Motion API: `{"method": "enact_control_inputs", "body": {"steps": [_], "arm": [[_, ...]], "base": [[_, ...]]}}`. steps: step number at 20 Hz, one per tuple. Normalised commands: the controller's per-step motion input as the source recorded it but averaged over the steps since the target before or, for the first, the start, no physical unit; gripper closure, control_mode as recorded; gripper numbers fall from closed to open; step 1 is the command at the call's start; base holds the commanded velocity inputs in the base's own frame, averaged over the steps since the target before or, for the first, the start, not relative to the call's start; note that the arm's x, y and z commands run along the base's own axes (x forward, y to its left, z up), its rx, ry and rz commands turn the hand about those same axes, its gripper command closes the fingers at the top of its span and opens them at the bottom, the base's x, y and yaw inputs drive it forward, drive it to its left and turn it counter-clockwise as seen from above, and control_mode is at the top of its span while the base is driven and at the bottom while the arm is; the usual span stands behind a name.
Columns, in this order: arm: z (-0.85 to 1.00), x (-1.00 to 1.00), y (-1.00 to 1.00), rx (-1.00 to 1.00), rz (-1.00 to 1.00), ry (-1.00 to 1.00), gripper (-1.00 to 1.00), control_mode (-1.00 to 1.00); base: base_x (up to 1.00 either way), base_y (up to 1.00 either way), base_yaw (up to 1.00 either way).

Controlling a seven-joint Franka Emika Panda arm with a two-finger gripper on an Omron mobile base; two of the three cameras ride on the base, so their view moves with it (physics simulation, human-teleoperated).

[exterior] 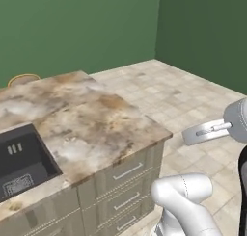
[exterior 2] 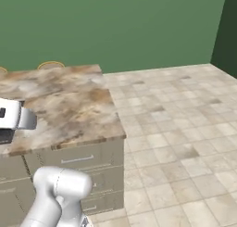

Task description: Transport the steak and tomato to the fridge. Place the steak on the rack containing meat and place the tomato on the rack containing the vegetable, ensuring meats and vegetables are on different racks.

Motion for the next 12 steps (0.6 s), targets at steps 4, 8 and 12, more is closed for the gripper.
{"method": "enact_control_inputs", "body": {"steps": [4,8,12], "arm": [[0.0,0.0,0.0,0.0,0.0,0.0,-1.0,1.0],[0.0,0.0,0.0,0.0,0.0,0.0,-1.0,1.0],[0.0,0.0,0.0,0.0,0.0,0.0,-1.0,1.0]], "base": [[0.09,-1.0,-0.19],[0.11,-1.0,-0.19],[0.58,-1.0,-0.11]]}}
